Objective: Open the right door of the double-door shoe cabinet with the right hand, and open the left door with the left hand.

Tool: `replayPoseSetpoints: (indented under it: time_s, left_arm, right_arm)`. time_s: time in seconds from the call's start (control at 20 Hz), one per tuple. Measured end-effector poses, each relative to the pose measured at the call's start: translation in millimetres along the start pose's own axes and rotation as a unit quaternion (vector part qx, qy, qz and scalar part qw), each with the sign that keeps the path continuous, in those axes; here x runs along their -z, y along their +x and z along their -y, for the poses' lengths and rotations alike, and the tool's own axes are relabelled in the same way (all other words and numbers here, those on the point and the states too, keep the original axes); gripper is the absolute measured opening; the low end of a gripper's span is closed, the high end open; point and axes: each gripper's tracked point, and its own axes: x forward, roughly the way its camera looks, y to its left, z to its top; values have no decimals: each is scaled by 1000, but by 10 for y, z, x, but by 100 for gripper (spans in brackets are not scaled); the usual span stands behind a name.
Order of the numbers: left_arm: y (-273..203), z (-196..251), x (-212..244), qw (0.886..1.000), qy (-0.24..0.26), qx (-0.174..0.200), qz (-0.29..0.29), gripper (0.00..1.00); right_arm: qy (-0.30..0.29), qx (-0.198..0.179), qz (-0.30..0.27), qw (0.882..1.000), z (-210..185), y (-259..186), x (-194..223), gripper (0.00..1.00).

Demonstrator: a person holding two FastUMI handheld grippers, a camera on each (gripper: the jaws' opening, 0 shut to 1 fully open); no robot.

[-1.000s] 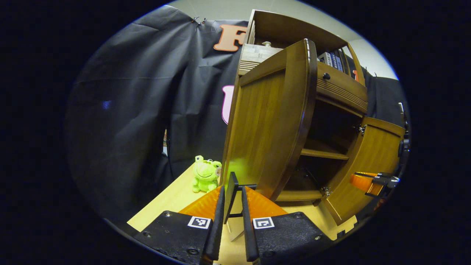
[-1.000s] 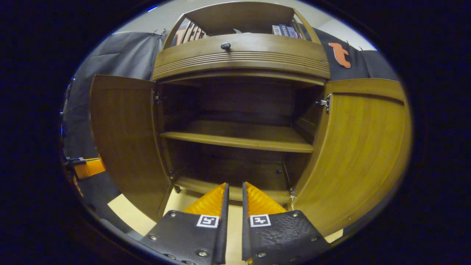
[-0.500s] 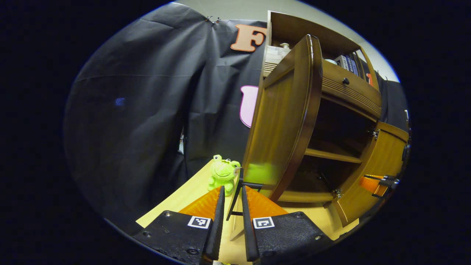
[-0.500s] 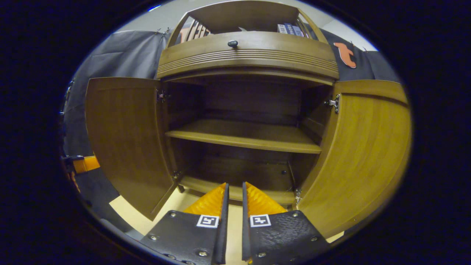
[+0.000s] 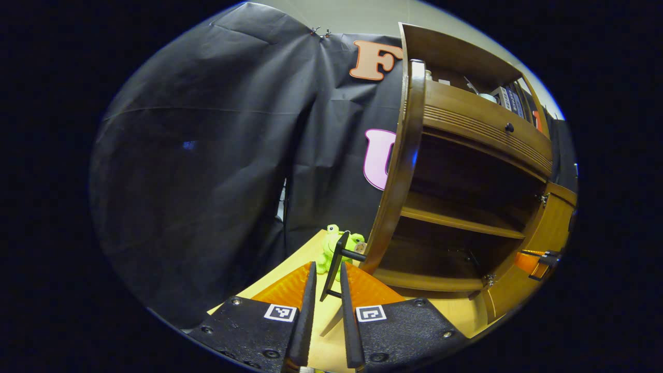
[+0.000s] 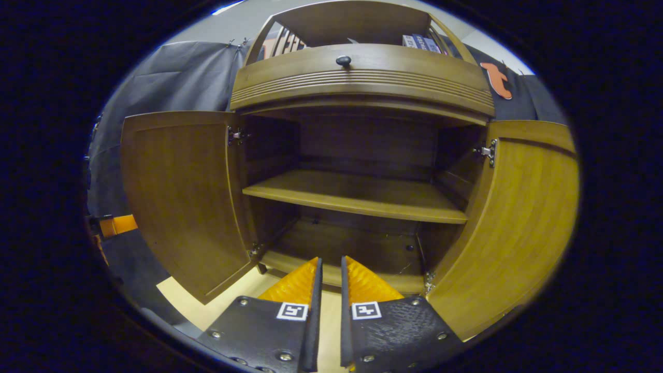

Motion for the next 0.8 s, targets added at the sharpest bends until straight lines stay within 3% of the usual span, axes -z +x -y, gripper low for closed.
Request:
replayPoseSetpoints:
  time_s: [0.05,0.15,0.2,0.25,0.5,0.55,0.8]
  left_arm:
    - [-12,21,-39,1000,-7,1,2,20]
    - [-18,28,-49,1000,-23,4,4,20]
    - [-31,10,-67,1000,-27,3,6,36]
    - [-47,10,-92,1000,-27,3,10,19]
    - [-188,70,-483,998,-31,2,50,20]
    - [-215,80,-608,998,-30,2,63,28]
    - [-362,126,-1327,991,-3,-3,132,28]
  right_arm:
    - [-1,-3,0,1000,-19,2,-1,17]
    - [-2,-7,0,1000,-47,17,-11,17]
    - [-3,-9,1,1000,-53,22,-15,17]
    - [-4,-10,2,1000,-55,26,-21,17]
    - [-6,-6,5,1000,-8,-1,-55,17]
    - [-6,-3,6,1000,13,-12,-63,17]
    - [-3,8,13,1000,119,-60,-121,17]
